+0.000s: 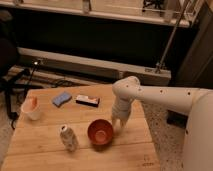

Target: Push the ceramic bowl across the table

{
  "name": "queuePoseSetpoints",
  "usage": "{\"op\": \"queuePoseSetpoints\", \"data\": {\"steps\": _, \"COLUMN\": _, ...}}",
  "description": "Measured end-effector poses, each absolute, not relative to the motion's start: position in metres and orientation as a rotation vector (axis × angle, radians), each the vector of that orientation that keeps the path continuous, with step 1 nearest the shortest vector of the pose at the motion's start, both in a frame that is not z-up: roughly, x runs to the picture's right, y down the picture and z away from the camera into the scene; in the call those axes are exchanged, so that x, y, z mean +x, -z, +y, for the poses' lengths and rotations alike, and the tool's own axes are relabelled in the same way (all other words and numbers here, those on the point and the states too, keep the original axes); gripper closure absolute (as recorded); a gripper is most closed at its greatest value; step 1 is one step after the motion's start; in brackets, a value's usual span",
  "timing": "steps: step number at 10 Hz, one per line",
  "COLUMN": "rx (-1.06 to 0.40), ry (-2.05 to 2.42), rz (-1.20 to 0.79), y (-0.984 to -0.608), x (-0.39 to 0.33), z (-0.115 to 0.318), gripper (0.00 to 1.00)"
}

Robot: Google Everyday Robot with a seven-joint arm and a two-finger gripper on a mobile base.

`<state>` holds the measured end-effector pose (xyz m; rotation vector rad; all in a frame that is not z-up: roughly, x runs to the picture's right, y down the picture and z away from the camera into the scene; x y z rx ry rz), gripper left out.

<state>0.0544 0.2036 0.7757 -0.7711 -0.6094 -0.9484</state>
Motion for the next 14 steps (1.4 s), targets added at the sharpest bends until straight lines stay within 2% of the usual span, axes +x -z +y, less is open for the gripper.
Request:
{"op": "queuePoseSetpoints", "data": {"steps": 3, "rx": -0.847, "ry": 0.983, "rz": -0.658, "y": -0.760, "x": 0.050, "z": 0.238, "gripper": 0.54}}
{"op": "queuePoseSetpoints", "data": {"steps": 6, "rx": -0.890, "ry": 1.020, "rz": -0.699, "y": -0.753, "x": 0.051, "z": 0.250, "gripper": 0.54}}
{"op": "queuePoseSetpoints", "data": {"steps": 14, "rx": -0.785, "ry": 1.149, "rz": -0.780, "y": -0.781, "x": 0.003, "z": 0.198, "gripper": 0.54}}
